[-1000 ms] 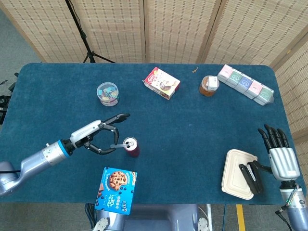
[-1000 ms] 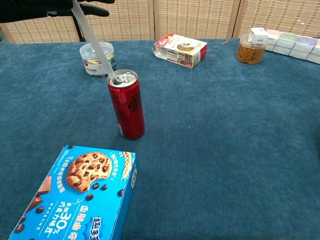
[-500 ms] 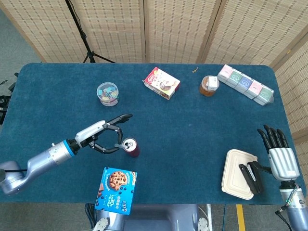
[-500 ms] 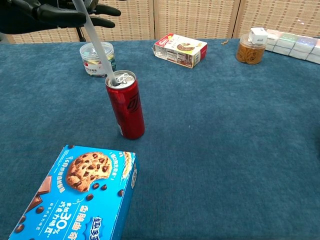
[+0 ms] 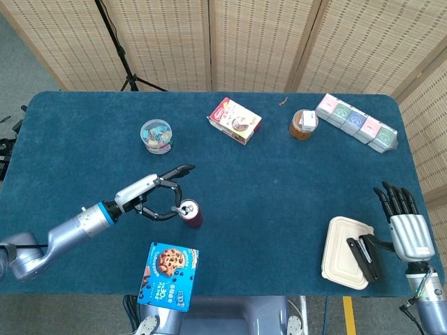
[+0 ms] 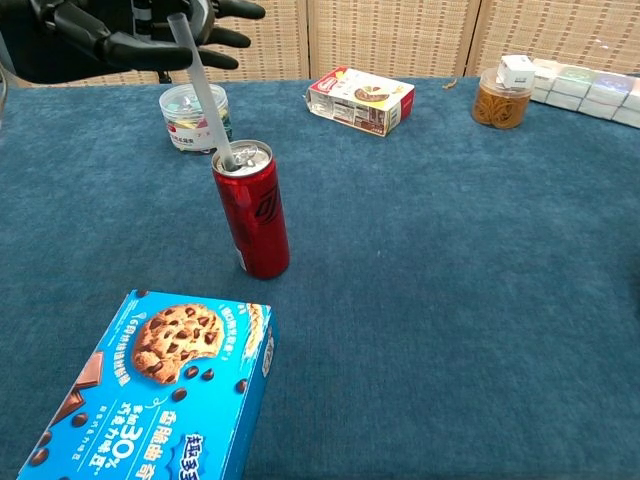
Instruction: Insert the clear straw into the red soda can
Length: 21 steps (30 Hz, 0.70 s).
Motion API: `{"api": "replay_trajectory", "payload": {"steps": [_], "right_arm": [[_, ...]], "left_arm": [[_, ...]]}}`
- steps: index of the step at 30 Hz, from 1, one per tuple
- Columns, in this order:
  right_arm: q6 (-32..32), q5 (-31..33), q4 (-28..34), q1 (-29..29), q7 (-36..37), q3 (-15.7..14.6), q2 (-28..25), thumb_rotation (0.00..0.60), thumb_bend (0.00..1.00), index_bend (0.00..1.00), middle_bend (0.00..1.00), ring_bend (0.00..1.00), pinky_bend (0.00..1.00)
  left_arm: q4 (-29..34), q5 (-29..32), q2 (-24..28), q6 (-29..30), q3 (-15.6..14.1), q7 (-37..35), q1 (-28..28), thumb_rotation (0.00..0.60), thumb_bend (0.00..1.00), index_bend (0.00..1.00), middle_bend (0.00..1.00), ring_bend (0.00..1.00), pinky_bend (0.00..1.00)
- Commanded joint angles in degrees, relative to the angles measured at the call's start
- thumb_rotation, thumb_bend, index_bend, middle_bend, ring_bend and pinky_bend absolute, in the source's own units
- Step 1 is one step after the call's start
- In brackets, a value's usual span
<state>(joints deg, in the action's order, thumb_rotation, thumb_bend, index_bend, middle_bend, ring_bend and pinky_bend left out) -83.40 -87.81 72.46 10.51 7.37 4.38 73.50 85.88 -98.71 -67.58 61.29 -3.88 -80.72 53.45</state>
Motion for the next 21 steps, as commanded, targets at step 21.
{"api": "replay_trajectory", "payload": {"steps": [21], "right_arm": [[0.73,0.36,-0.36,0.11,0.0,-0.08,0.12,0.6,0.0,0.0,0.0,0.0,0.0]], "left_arm": [[-3.52,1.08,-4.13,-2.49,-0.17,1.09,0.64,0.6,0.35,0.42,0.0,0.0,0.0]]}}
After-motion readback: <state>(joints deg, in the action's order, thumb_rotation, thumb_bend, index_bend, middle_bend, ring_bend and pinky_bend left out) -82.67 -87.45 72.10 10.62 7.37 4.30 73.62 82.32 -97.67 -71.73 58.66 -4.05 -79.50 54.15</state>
